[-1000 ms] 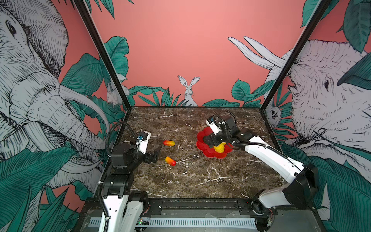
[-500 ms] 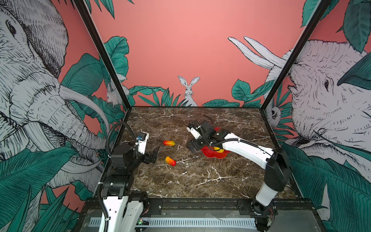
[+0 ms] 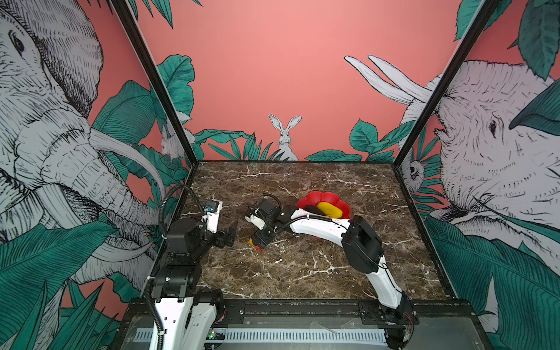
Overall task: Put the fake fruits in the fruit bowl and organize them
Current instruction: 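Reach the right gripper to the nearer mango and grasp it, then carry the mango with the right gripper into the red bowl and release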
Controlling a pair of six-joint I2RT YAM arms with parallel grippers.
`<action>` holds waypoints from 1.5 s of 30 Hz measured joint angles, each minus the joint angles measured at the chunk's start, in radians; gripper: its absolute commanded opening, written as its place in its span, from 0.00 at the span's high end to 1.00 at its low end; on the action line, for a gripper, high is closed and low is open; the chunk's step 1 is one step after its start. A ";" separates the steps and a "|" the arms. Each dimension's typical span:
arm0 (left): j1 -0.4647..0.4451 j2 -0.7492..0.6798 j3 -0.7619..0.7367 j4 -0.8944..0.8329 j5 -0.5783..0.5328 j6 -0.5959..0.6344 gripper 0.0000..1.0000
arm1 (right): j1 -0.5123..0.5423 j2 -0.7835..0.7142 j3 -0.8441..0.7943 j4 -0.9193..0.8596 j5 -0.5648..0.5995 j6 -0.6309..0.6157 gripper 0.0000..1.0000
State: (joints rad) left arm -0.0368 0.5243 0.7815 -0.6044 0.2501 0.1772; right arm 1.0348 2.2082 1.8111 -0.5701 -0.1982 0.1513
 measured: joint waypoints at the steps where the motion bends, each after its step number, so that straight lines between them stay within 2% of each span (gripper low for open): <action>1: 0.000 0.000 0.000 0.000 0.000 0.000 0.00 | 0.003 0.007 0.009 -0.007 -0.001 -0.003 0.22; 3: 0.000 0.002 0.000 0.000 0.001 0.000 0.00 | 0.004 0.015 0.019 -0.024 -0.002 -0.006 0.27; 6: 0.000 0.008 0.000 0.000 0.003 0.000 0.00 | 0.004 0.030 0.028 -0.039 -0.006 -0.006 0.42; 9: 0.000 0.011 0.000 0.000 0.004 0.000 0.00 | 0.004 0.055 0.040 -0.043 -0.011 -0.001 0.52; 19: 0.000 0.011 0.001 0.000 0.008 0.000 0.00 | 0.003 0.088 0.074 -0.062 -0.046 0.002 0.56; 24: 0.000 0.010 0.001 0.000 0.008 0.000 0.00 | -0.006 0.088 0.076 -0.064 -0.075 0.007 0.66; 29: 0.000 0.004 0.001 0.000 0.008 0.000 0.00 | -0.010 0.088 0.076 -0.064 -0.088 0.013 0.71; 33: 0.000 0.003 0.001 0.000 0.008 0.000 0.00 | -0.012 0.088 0.076 -0.064 -0.094 0.020 0.79; 37: 0.000 0.001 0.001 0.000 0.008 0.000 0.00 | -0.012 0.088 0.076 -0.063 -0.098 0.023 0.93; 39: 0.000 -0.002 0.001 0.000 0.008 0.000 0.00 | -0.012 0.088 0.074 -0.059 -0.098 0.023 0.96; 41: 0.000 -0.004 0.001 0.000 0.008 0.000 0.00 | -0.012 0.075 0.041 -0.019 -0.101 0.024 1.00; 45: 0.000 -0.006 0.001 0.000 0.008 0.000 0.00 | -0.014 -0.002 -0.083 0.045 -0.090 0.025 1.00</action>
State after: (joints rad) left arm -0.0364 0.5182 0.7822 -0.6044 0.2577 0.1768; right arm 1.0203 2.2066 1.7283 -0.5251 -0.2882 0.1764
